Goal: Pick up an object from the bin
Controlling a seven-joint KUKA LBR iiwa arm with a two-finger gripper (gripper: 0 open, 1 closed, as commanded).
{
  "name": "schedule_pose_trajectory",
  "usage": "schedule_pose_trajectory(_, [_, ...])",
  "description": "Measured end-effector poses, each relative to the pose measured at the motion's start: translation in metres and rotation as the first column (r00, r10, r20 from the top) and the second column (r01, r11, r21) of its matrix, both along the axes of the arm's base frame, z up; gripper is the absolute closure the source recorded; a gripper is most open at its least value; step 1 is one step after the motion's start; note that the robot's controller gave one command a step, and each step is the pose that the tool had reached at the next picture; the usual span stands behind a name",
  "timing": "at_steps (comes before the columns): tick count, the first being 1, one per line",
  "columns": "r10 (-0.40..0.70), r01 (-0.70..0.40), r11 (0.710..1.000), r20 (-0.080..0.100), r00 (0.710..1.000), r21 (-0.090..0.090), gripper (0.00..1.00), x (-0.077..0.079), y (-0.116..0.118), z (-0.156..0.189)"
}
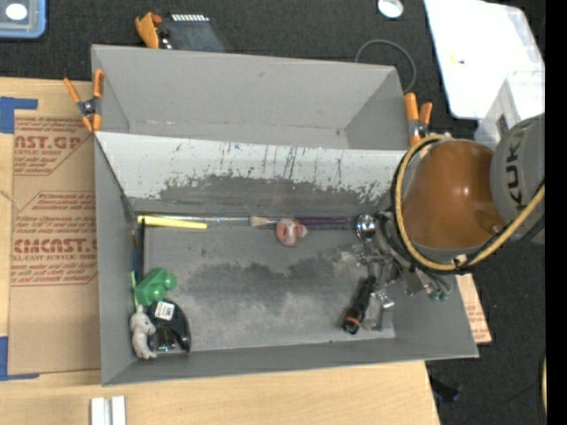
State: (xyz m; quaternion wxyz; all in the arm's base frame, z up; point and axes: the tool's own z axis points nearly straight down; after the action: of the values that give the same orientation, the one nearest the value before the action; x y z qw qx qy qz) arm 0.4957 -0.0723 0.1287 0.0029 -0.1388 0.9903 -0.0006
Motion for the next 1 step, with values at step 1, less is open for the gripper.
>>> schedule_pose_trajectory(1, [0.128, -0.128, 0.992, -0.005, 0.992, 0.000, 0.00, -0.0053, -0.0144, -0.0073])
